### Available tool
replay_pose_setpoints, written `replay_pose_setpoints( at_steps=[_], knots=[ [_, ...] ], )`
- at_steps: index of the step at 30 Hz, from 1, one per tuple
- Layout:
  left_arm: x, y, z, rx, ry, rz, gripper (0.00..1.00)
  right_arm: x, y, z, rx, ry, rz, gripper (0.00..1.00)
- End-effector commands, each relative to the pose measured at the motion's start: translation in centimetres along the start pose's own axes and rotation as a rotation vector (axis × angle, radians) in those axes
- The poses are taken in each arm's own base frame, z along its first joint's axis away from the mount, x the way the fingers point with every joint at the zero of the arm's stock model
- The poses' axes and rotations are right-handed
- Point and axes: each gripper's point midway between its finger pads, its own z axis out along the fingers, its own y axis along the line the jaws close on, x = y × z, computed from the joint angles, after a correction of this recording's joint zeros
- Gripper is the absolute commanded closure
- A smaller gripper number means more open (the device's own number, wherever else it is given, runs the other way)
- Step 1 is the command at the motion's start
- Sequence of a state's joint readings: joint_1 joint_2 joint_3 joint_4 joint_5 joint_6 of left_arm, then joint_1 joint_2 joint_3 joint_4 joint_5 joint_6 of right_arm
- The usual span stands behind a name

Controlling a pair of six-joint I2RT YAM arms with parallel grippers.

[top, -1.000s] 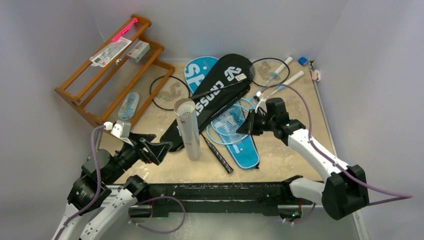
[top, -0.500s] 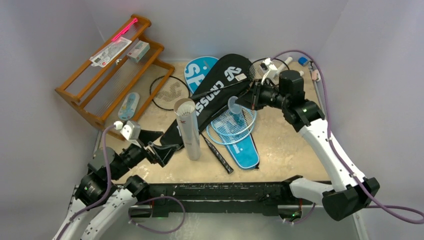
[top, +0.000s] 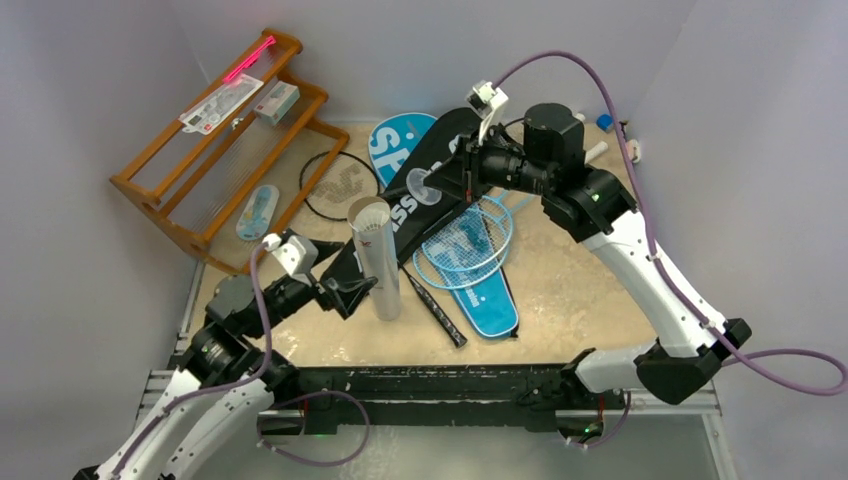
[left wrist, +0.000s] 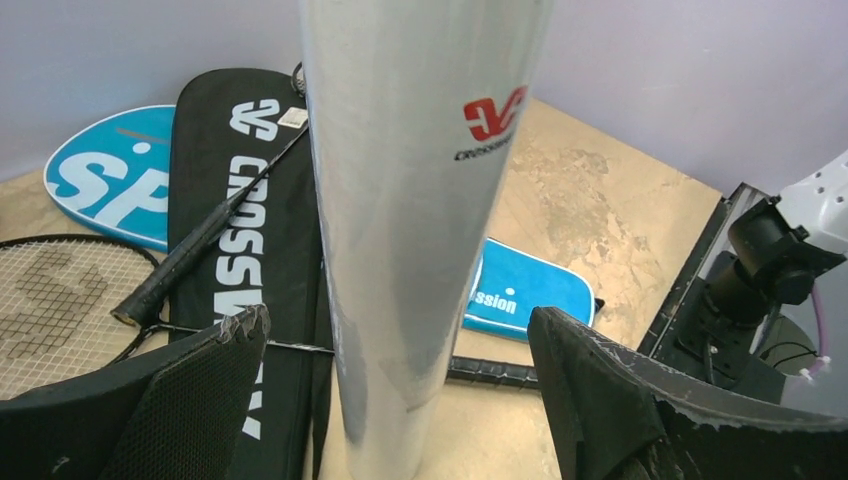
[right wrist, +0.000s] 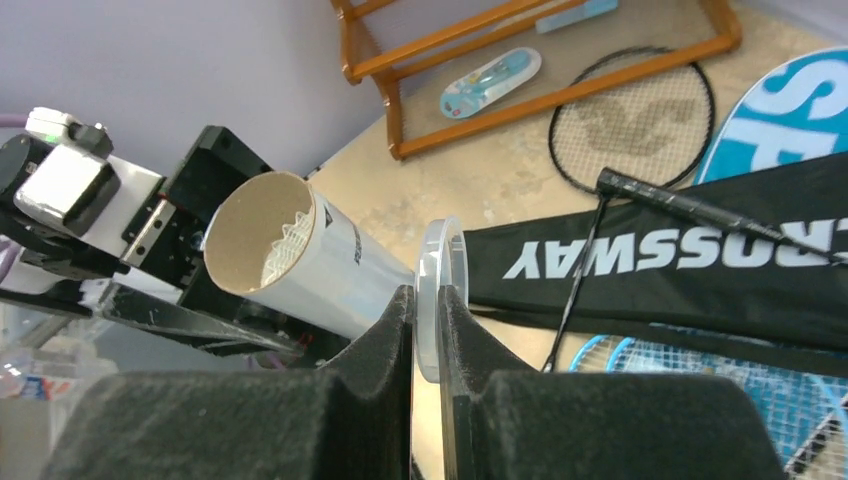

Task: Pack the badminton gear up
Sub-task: Close the lid on the shuttle tube.

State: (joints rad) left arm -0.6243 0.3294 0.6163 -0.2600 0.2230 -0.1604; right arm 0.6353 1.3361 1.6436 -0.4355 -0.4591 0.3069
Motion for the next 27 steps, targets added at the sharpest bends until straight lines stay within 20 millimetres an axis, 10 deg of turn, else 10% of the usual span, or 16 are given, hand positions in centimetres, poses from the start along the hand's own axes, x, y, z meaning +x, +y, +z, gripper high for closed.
replay_pose_setpoints(
  at_steps=[1, 11, 27],
  knots=[
    [-1.2, 0.3, 2.0, 0.012, -0.058, 0.044, 0.00, -2.7, 0.8, -0.9, 0.044, -0.061, -0.151, 0.98],
    [-1.8, 0.5, 3.9, 0.022, -0.063, 0.054, 0.00, -5.3, 6.1, -0.7, -0.032, -0.113, -0.340, 0.99],
    [-2.2, 0.5, 5.0, 0.044, -0.037, 0.102, 0.09, -3.5, 9.2, 3.0, 0.026, -0.046, -0.523, 1.00]
  ],
)
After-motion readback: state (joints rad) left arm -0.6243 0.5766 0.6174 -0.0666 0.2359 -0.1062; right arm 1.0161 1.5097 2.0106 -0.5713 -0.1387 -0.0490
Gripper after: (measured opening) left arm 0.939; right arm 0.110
